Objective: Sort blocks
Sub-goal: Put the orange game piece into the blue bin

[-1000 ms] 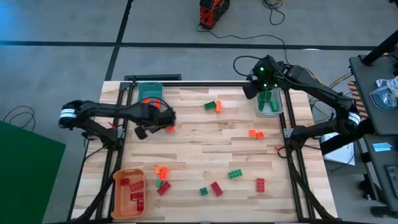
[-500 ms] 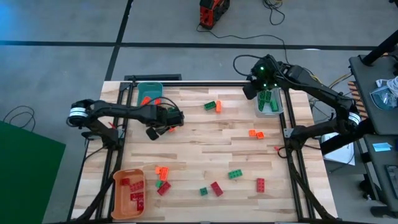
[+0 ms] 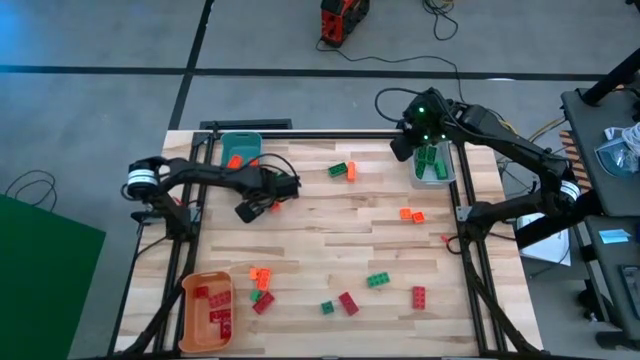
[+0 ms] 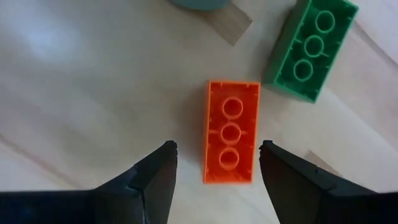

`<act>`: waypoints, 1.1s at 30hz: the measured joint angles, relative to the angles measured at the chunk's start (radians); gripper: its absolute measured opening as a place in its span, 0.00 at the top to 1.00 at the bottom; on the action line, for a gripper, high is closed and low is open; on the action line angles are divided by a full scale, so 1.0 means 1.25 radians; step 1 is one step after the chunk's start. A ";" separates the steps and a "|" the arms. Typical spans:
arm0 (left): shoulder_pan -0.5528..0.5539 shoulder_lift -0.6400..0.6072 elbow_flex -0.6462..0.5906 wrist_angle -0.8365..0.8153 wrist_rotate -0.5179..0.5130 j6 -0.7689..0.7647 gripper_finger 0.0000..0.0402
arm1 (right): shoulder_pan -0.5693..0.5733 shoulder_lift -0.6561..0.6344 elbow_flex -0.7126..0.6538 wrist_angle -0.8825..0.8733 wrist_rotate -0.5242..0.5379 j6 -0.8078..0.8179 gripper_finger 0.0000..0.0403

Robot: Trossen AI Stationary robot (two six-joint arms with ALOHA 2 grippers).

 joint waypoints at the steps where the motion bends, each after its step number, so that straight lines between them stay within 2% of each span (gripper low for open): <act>1: 0.005 0.005 0.000 0.010 0.000 0.013 0.49 | 0.000 0.000 0.000 0.000 0.000 -0.001 0.90; 7: 0.029 0.041 0.000 0.075 0.000 0.055 0.49 | 0.000 0.000 0.000 0.000 0.000 -0.003 0.90; 25: 0.032 0.107 0.001 0.083 0.052 0.098 0.49 | 0.000 0.000 0.000 0.000 0.000 -0.002 0.90; 28: 0.032 0.107 0.001 0.082 0.052 0.107 0.53 | 0.000 0.000 0.000 0.000 0.000 0.003 0.90; 33: 0.032 0.108 0.000 0.080 0.049 0.131 0.65 | 0.000 0.000 0.000 0.000 0.000 0.003 0.90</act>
